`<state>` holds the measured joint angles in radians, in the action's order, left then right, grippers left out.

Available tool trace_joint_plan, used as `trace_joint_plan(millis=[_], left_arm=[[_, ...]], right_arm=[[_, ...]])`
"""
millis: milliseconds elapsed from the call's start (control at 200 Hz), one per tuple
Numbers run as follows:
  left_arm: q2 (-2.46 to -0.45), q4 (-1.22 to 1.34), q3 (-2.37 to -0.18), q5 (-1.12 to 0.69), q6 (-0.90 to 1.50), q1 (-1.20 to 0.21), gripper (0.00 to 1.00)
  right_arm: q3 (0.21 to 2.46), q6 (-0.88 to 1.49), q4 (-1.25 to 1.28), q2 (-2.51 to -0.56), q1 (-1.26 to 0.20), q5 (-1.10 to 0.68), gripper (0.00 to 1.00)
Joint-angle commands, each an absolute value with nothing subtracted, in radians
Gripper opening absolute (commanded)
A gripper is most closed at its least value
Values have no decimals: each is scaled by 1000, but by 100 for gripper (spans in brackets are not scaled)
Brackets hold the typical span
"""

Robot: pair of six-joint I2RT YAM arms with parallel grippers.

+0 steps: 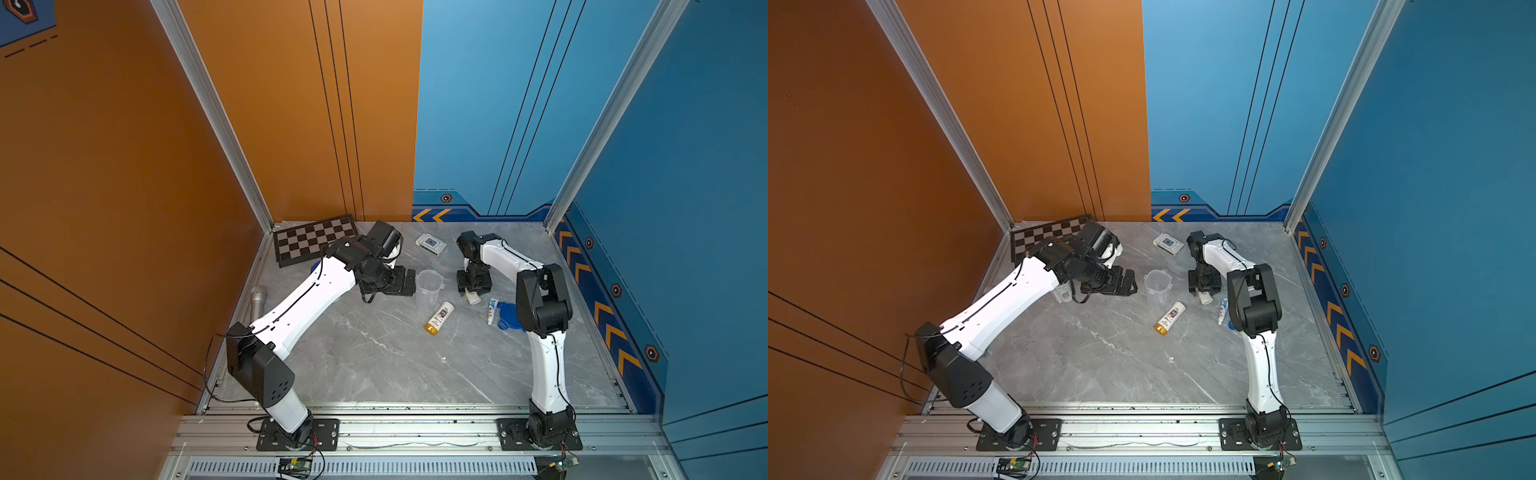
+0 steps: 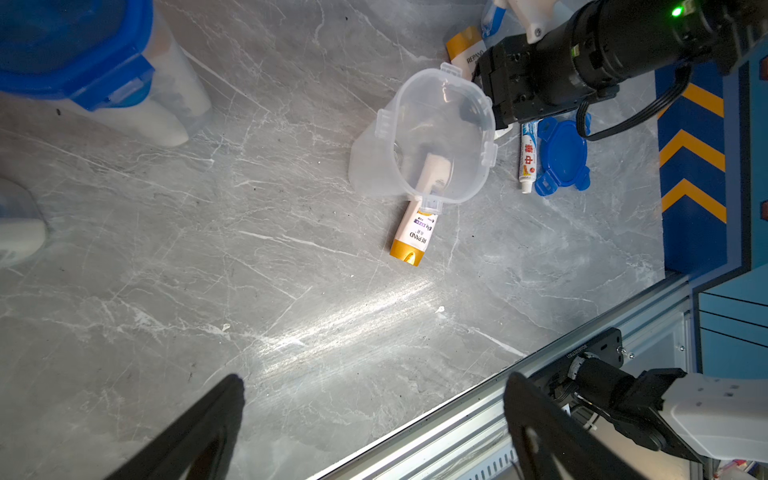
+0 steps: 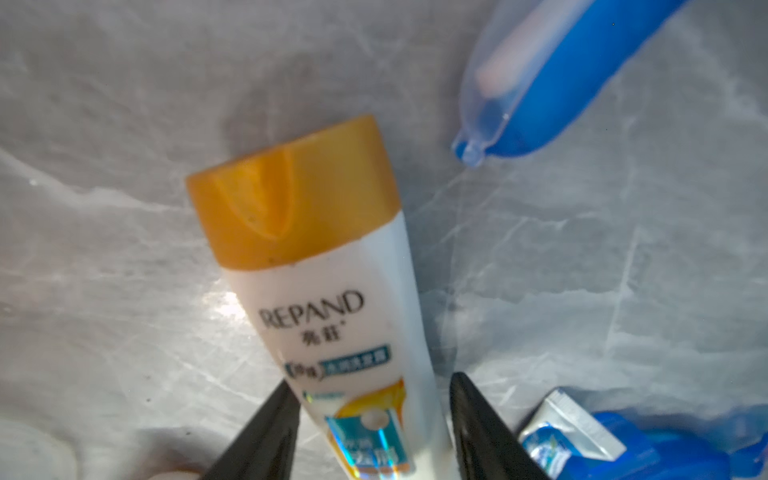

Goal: Pack away toiletry kits
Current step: Pick up the toiletry item from the center of the board, then place the toiletry item into the container.

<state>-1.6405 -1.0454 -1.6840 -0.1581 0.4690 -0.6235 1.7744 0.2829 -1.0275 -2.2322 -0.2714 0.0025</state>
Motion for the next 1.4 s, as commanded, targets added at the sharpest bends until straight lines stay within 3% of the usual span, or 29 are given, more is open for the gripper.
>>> trace_joint_plan(millis=[0,155,350,686,1026,1116,1391], left_arm=[[-1634,-1054,-1690,-145,480,-617,99],[-1656,-1054,-1709,-165,478,-612,99],[-1678,-1027,-1723,-300,463,-571,99],[-1694,-819,-1697,-608,476,-517,95],[-1766,-646,-1693,-689,543,-550,92],[-1780,-614,-1684,-704,555,-557,87],[-1782,-608,-1651,-704,558,-561,41]], right_arm=[[1747,257,-1029,-2241,-280,29,44],[1682,248,-964,-2175,-280,5,26],[1563,192,-826,-1973,-288,-66,12],[1266,131,-624,-1508,-418,-303,13],[1258,225,-562,-1390,-568,-370,14],[1274,238,-552,-1396,-591,-382,15],[1283,235,-552,-1406,-624,-366,15]])
